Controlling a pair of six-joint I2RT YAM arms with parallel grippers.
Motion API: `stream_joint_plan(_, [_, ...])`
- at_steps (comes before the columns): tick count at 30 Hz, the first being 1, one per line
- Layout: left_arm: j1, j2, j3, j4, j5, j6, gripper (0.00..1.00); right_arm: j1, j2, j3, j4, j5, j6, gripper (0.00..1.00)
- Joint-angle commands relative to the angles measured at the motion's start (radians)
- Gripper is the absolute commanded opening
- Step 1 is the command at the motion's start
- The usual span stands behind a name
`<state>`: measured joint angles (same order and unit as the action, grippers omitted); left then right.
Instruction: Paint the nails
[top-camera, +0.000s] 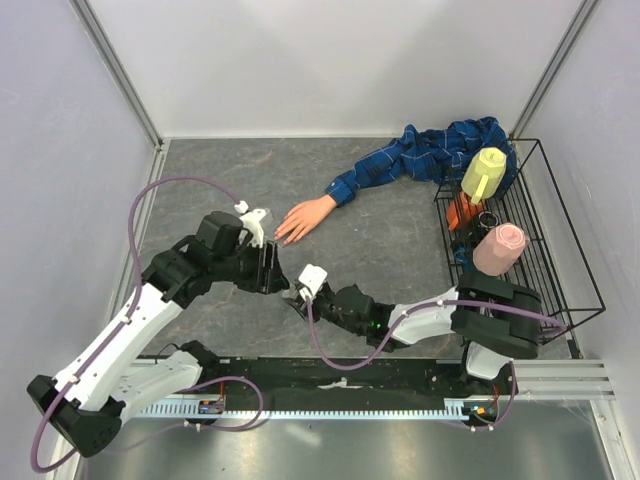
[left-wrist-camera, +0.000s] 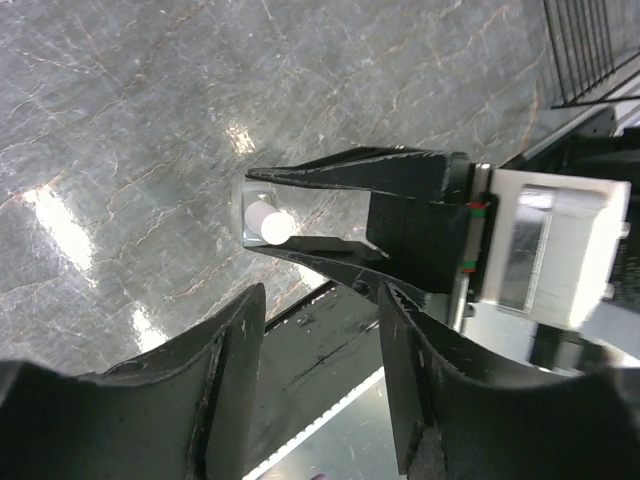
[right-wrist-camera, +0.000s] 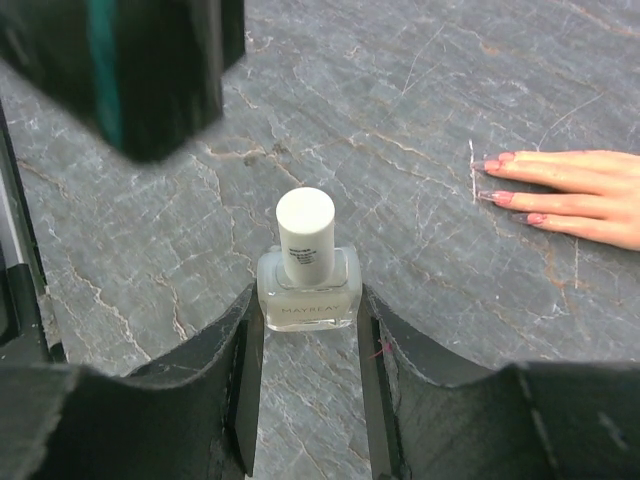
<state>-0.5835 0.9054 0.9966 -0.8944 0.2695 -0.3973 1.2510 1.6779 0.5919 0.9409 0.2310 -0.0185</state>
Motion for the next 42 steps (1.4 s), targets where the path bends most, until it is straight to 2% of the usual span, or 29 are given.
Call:
stream_joint_plan(1, [-0.041, 0.024, 0.008, 0.051, -0.029, 0.058, 0.57, -0.016, -0.079, -0.001, -0.05, -0.061, 0.015, 0.06])
stream_joint_plan(3, [-0.065, 0.033, 0.01, 0.054, -0.038, 0.063, 0.63, -0.022, -0.113, 0.0, -0.083, -0.064, 0.015, 0.06])
stream_joint_plan(7, [-0.105, 0.062, 0.01, 0.057, -0.065, 0.06, 0.65, -0.022, -0.159, 0.002, -0.122, -0.067, 0.015, 0.06])
stream_joint_plan(15, [-0.134, 0.073, 0.027, 0.075, -0.158, 0.045, 0.57, -0.024, -0.219, -0.004, -0.177, -0.081, 0.015, 0.06])
stream_joint_plan(25, [-0.162, 0.122, 0.028, 0.11, -0.104, 0.041, 0.54, -0.022, -0.247, -0.004, -0.208, -0.079, 0.015, 0.06])
stream_joint_plan(30, [-0.17, 0.138, 0.036, 0.114, -0.107, 0.04, 0.42, -0.022, -0.254, -0.004, -0.212, -0.07, 0.015, 0.06])
stream_joint_plan(33, [-0.176, 0.135, 0.037, 0.111, -0.115, 0.043, 0.21, -0.022, -0.265, 0.005, -0.243, -0.065, 0.015, 0.08])
stream_joint_plan(34, [-0.179, 0.13, 0.039, 0.107, -0.124, 0.044, 0.04, -0.022, -0.274, 0.014, -0.258, -0.053, 0.015, 0.14])
stream_joint_plan(36, [-0.179, 0.115, 0.054, 0.1, -0.124, 0.067, 0.02, -0.022, -0.294, 0.017, -0.313, -0.038, 0.044, 0.31])
stream_joint_plan(37, [-0.179, 0.107, 0.06, 0.094, -0.107, 0.083, 0.02, -0.022, -0.329, 0.016, -0.336, -0.039, 0.051, 0.49])
stream_joint_plan(40, [-0.179, 0.072, 0.089, 0.095, -0.034, 0.165, 0.02, -0.033, -0.409, 0.034, -0.5, -0.1, 0.069, 0.81])
stream_joint_plan(42, [-0.179, 0.05, 0.103, 0.095, 0.031, 0.205, 0.02, -0.064, -0.467, 0.048, -0.644, -0.22, 0.094, 0.86])
